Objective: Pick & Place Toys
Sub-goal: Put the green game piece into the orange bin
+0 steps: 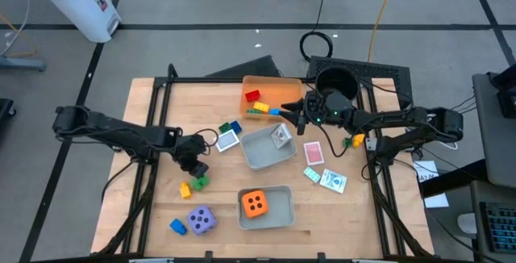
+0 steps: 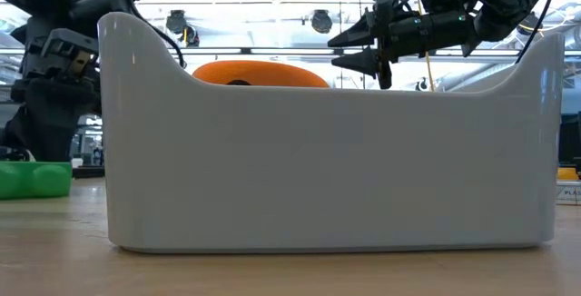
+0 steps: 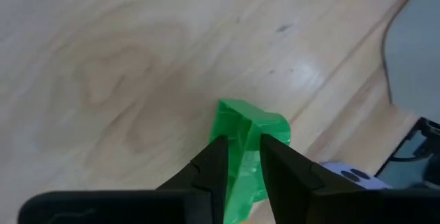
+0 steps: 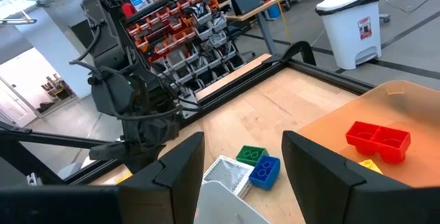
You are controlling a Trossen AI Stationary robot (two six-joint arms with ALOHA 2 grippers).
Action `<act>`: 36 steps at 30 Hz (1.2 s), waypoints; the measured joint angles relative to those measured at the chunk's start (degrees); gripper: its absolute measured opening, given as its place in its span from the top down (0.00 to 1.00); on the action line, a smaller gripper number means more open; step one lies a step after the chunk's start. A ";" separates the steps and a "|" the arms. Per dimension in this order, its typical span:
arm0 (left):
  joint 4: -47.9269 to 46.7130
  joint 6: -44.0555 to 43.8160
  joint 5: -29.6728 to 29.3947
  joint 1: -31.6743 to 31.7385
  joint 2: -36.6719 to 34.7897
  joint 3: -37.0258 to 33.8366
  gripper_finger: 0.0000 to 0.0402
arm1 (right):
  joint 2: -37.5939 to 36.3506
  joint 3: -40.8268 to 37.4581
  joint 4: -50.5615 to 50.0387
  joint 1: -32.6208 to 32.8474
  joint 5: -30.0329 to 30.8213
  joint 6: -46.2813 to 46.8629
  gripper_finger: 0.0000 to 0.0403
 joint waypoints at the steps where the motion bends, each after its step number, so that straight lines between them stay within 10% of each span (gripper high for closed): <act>1: 1.04 0.11 0.05 -0.02 0.62 0.01 0.78 | 0.00 0.00 -0.16 0.02 0.02 0.00 0.54; 13: 3.95 1.19 0.60 0.00 1.48 -0.01 0.98 | 0.00 0.00 -0.45 0.02 0.00 -0.22 0.54; 36: 4.88 5.22 1.78 4.87 0.41 -0.23 0.99 | 0.00 0.00 -0.84 0.02 -0.03 -0.22 0.54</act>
